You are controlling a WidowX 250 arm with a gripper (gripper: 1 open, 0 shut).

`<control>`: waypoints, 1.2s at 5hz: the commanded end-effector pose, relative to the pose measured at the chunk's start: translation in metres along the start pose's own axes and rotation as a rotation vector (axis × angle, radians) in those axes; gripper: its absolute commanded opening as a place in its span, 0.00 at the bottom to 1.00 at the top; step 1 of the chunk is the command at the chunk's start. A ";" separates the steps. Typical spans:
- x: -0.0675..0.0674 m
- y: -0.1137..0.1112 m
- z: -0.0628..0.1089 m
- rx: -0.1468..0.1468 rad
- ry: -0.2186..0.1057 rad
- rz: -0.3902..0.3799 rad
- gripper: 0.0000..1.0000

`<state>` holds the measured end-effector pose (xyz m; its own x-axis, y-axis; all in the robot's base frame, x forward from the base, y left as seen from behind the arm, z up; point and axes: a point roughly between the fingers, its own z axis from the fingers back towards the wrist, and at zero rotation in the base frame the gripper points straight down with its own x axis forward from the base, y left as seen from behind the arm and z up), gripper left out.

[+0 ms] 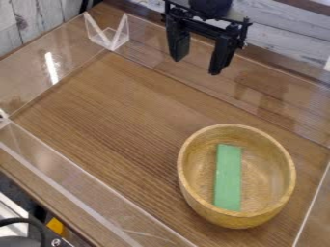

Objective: Remove the green block from inside the brown bowl and put it on the table

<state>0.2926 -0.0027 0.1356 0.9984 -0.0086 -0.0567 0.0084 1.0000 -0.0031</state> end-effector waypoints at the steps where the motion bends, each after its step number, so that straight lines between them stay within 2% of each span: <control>1: -0.005 0.003 -0.007 -0.009 0.017 0.050 1.00; 2: -0.021 -0.010 -0.011 -0.037 0.032 0.147 1.00; 3: -0.031 -0.016 -0.015 -0.053 0.034 0.217 1.00; 4: -0.035 -0.011 -0.022 -0.056 0.044 0.266 1.00; 6: -0.037 -0.010 -0.021 -0.052 0.059 0.212 1.00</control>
<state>0.2517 -0.0144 0.1037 0.9651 0.2008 -0.1682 -0.2081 0.9777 -0.0270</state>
